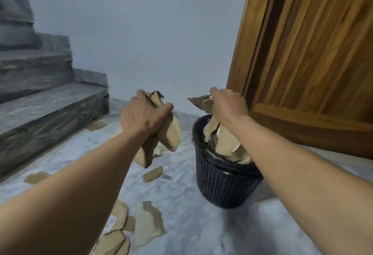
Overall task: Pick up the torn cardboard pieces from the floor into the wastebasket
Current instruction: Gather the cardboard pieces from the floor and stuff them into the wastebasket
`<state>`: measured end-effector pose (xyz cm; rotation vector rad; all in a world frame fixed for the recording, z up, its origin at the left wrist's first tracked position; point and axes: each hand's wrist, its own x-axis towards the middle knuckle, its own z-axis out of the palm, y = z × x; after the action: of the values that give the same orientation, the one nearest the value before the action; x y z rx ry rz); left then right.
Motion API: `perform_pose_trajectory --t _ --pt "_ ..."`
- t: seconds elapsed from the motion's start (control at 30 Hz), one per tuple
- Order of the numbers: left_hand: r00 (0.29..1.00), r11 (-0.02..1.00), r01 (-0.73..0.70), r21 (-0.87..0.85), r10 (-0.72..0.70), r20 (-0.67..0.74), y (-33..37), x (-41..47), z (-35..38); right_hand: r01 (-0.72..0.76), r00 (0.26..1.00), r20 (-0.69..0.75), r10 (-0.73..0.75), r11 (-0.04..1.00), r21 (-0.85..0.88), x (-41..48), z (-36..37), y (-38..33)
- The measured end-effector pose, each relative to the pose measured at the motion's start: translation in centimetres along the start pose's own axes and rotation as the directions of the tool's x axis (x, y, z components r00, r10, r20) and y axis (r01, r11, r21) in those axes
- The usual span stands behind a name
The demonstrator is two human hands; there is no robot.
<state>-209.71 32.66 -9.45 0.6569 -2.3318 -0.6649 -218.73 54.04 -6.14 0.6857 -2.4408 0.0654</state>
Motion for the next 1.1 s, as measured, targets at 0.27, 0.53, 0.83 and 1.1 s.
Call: perform_pose_trajectory --t 0.27,0.53,0.83,1.1 --pt "0.97 0.959 0.097 -0.266 -0.031 0.239 13.7 1.5 10.9 -0.482 0.876 0.118 0.467 0.853 0.201 -2.3 3.3 11.2" --pt "0.947 0.971 0.042 -0.234 0.036 0.318 9.5 0.9 13.0 -0.556 0.83 0.261 0.493 0.768 0.317 -2.4 1.8 10.6" --pt "0.949 0.994 0.102 -0.025 -0.09 0.302 -13.0 -4.3 6.3 -0.185 0.973 0.197 0.121 0.919 0.348 -5.4 6.2 -9.3" --pt "0.85 0.954 0.034 0.299 -0.185 0.494 -32.4 -18.8 2.8 -0.296 0.709 0.705 -0.004 0.906 0.303 -17.0 18.2 -23.6"
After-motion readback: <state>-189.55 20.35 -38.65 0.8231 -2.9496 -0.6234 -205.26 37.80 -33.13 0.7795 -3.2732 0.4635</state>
